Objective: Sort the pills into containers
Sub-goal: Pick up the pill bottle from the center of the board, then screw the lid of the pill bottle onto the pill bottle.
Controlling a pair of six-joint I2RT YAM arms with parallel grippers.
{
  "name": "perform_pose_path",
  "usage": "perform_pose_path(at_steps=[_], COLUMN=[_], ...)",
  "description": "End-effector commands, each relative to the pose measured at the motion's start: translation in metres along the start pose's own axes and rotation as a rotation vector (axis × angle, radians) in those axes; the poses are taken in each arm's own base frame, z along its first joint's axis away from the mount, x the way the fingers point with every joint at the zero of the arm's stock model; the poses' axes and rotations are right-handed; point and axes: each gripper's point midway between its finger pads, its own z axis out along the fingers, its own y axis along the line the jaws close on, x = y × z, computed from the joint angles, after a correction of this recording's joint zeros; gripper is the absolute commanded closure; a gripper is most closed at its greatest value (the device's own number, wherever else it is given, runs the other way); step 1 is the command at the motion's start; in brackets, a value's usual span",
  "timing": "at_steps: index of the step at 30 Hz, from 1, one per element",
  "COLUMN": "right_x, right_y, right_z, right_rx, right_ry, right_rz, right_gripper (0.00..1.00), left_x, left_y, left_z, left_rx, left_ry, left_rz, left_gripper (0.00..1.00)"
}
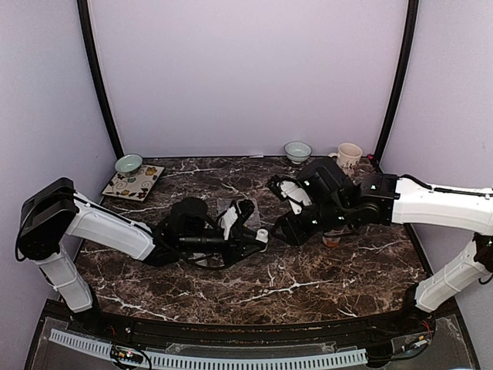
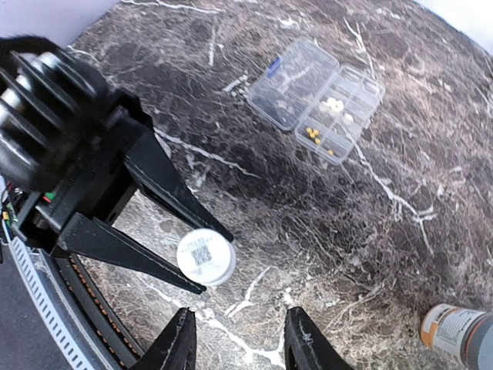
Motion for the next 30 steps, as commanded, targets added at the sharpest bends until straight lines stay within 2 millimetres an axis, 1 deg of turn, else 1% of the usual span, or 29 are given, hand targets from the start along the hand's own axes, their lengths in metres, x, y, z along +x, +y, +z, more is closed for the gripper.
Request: perform_pose_path(at_steps=[1,7,10,16,21,26,30], right_x=[-0.027,-0.028,-0.029,-0.022,-0.024,-0.023,-0.026], right_y=[0.016,0.031,0.039,0.052,0.056,0.057,0.057], right_z=[-0.027,-0.037,-0.04,-0.039,-0.04,-0.036,-0.036], right_rx=[-0.066,-0.151,-0.201,-0.28,-0.305,-0.309,-0.309], right_ry=[-0.091,-0.093,-0.092,-0.066,-0.075,-0.064,-0.076], right_rz=[-0.074,-0.134,-0.142,-0.137,-0.137,-0.143,-0.144], right_gripper=[0.59,0.58,0.56,0.5,0.5,0.5,0.5], left_x=[-0.005,-0.017,-0.024,-0.042,-0.05,-0.053,-0.053], left_y=[-0.021,-0.033,-0.037,-0.045,-0.048,-0.049,-0.051], left_z=[-0.01,-0.016,-0.018,-0.024,-0.028,-0.03,-0.032], left_rx=[0.092,0.15,0.167,0.197,0.2,0.204,0.209], left_ry=[0.083,0.098,0.097,0.082,0.075,0.074,0.076], left_rz=[0.002,0.001,0.0,0.011,0.023,0.029,0.033], left_gripper=[0.9,0.92,0.92,0.92,0.92,0.92,0.92])
